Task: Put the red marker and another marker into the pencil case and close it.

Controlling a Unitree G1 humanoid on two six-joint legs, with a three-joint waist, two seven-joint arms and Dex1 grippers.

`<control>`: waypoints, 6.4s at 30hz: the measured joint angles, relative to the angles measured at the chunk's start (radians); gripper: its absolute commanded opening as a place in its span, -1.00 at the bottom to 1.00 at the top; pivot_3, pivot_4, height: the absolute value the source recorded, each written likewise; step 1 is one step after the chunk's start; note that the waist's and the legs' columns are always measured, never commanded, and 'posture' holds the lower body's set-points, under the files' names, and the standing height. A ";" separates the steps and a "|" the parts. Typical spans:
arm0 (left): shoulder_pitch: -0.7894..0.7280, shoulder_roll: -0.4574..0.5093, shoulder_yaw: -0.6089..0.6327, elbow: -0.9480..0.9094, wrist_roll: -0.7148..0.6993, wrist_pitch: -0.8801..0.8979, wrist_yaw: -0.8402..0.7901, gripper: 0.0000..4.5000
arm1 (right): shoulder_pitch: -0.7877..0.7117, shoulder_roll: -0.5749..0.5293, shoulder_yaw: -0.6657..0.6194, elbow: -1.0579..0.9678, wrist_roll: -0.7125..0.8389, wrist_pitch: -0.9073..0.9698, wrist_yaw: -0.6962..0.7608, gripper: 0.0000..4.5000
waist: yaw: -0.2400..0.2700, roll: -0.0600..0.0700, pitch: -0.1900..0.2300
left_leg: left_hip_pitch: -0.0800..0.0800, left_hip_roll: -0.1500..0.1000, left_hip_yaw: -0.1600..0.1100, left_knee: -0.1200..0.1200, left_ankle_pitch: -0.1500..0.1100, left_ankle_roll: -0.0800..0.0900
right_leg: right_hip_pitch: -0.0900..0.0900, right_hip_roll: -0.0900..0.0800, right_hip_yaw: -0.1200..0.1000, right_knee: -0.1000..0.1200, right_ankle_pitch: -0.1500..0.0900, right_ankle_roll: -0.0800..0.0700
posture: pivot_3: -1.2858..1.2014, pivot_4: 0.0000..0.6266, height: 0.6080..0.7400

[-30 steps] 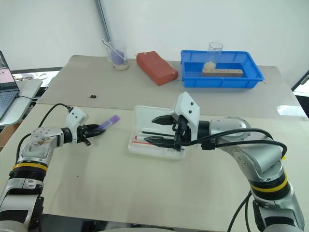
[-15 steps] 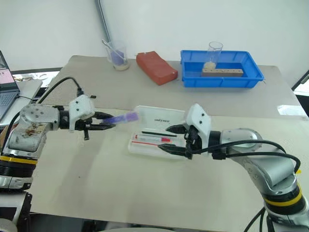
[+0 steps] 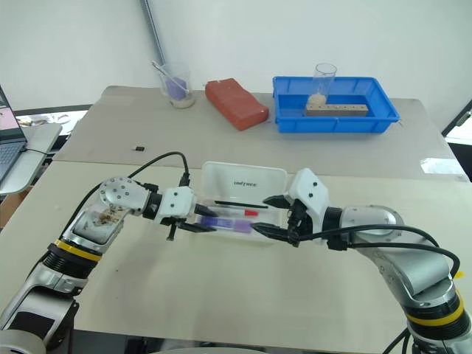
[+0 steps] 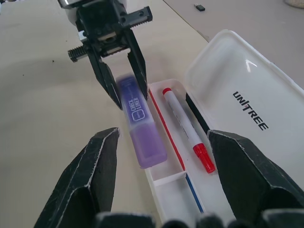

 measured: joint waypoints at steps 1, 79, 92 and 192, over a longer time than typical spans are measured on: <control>0.000 -0.002 0.000 0.016 0.008 -0.016 0.001 -0.60 | 0.000 0.000 0.000 -0.010 0.004 0.006 -0.002 0.48 | 0.000 0.000 0.000 | 0.000 0.000 0.000 0.000 0.000 0.000 | 0.000 0.000 0.000 0.000 0.000 0.000 | 0.03 -0.52 1.00; 0.054 0.102 0.147 -0.365 -0.285 0.209 -0.009 1.00 | -0.147 -0.064 0.093 0.397 -0.302 -0.195 0.371 -0.92 | -0.004 0.009 0.005 | 0.010 0.001 -0.002 0.003 -0.002 0.003 | 0.015 0.003 0.001 -0.005 -0.001 0.001 | 0.03 -0.52 1.00; 0.121 0.164 0.150 -0.414 -0.286 0.204 -0.042 1.00 | -0.175 -0.037 0.288 0.467 -0.424 -0.305 0.422 -0.92 | 0.015 0.007 0.006 | 0.008 -0.001 -0.001 0.005 -0.002 0.003 | 0.014 0.000 0.000 -0.005 -0.001 0.001 | 0.03 -0.52 1.00; -0.031 0.059 0.287 -0.111 -0.135 0.347 0.074 0.99 | 0.001 -0.144 -0.058 0.178 -0.056 0.028 0.133 0.90 | -0.015 0.006 0.006 | 0.008 -0.001 -0.004 0.002 -0.002 0.003 | 0.013 0.002 0.001 -0.005 -0.002 0.001 | 0.03 -0.52 1.00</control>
